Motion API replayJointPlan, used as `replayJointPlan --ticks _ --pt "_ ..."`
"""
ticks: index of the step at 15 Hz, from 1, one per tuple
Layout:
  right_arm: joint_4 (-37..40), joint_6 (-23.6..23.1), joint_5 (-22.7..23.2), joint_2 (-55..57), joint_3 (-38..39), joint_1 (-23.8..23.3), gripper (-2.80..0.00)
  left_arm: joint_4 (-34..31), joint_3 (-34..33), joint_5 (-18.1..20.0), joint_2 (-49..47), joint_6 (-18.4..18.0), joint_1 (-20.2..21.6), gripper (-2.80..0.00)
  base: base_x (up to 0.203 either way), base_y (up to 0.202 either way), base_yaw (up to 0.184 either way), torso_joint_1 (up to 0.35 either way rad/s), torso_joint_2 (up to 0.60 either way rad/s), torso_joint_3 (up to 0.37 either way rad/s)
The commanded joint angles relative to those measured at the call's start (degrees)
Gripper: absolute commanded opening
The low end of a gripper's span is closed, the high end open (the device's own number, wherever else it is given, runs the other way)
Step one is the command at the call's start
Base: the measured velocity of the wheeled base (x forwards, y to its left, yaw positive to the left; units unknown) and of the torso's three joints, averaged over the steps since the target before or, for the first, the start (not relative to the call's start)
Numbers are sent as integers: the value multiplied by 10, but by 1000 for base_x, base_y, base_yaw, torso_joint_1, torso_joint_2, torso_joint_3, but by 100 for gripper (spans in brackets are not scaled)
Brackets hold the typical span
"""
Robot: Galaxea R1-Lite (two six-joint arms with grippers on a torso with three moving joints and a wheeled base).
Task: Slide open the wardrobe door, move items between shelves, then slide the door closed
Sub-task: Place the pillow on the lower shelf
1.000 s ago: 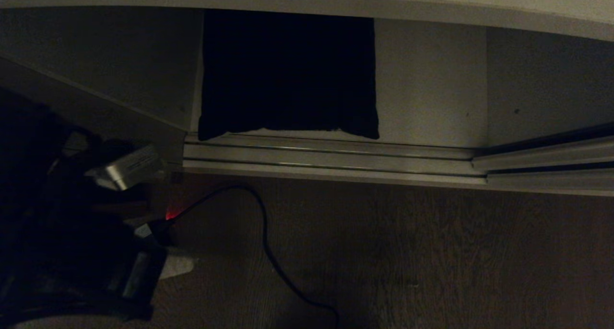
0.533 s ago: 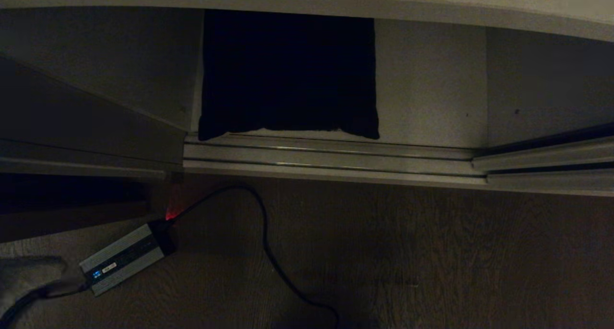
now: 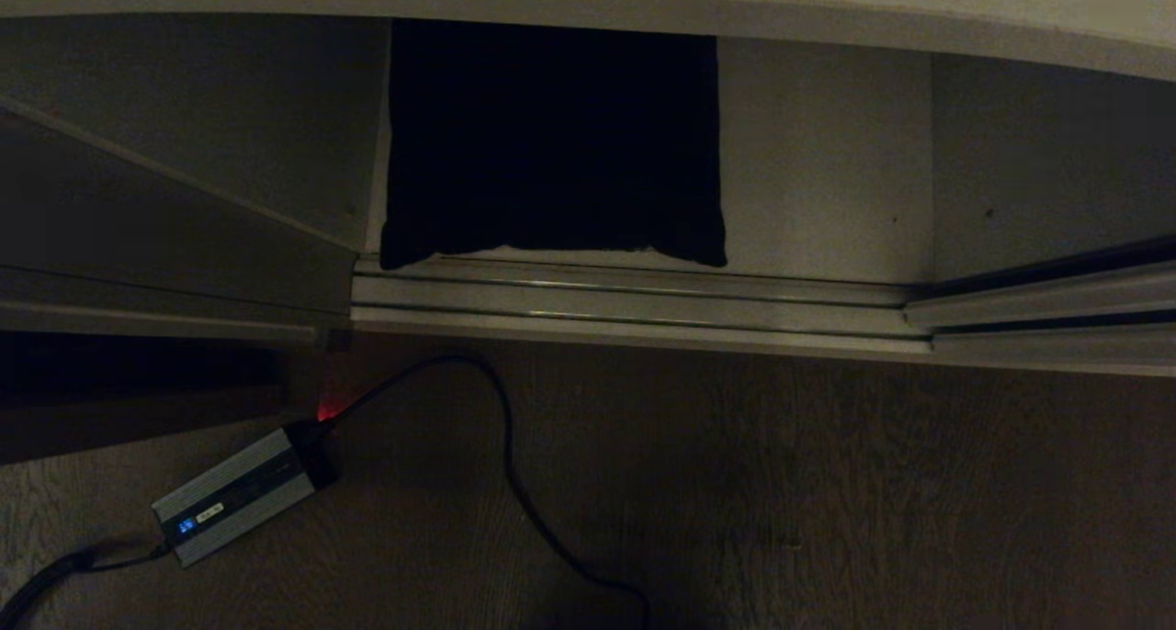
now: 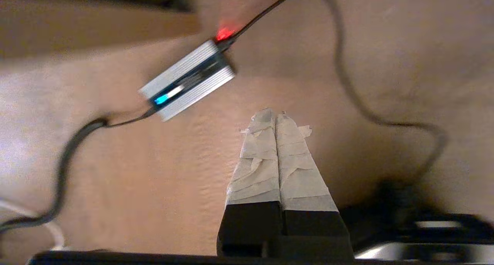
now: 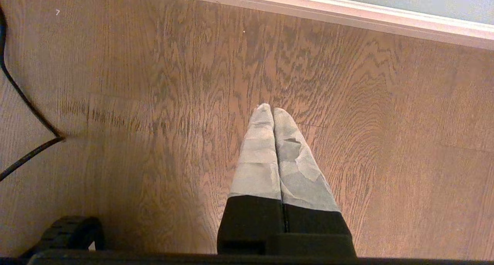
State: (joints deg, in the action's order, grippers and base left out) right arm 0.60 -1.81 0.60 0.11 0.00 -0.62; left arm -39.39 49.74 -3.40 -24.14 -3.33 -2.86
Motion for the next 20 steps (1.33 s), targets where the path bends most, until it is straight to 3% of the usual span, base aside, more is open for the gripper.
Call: replayJointPlan --ticks 1,5,8,10,11,13,20 --pt "0 0 0 1 2 0 -280 17 -86 -11 97 -12 27 -280 0 0 0 0 0 0" --pt "0 0 0 1 2 0 -280 97 -232 -39 220 -40 26 -280 0 0 0 0 0 0" --pt "0 0 0 0 2 0 -280 206 -368 -78 242 -34 24 -280 0 0 0 0 0 0" --pt "0 0 0 0 2 0 -280 328 -433 -84 242 -24 24 -280 0 0 0 0 0 0" --pt "0 0 0 1 2 0 -280 350 -457 -74 241 -23 23 -280 0 0 0 0 0 0" --pt "0 0 0 0 2 0 -280 363 -464 -18 241 -26 23 -280 0 0 0 0 0 0" --pt "0 0 0 0 2 0 -280 371 -466 -20 241 -12 23 -280 0 0 0 0 0 0"
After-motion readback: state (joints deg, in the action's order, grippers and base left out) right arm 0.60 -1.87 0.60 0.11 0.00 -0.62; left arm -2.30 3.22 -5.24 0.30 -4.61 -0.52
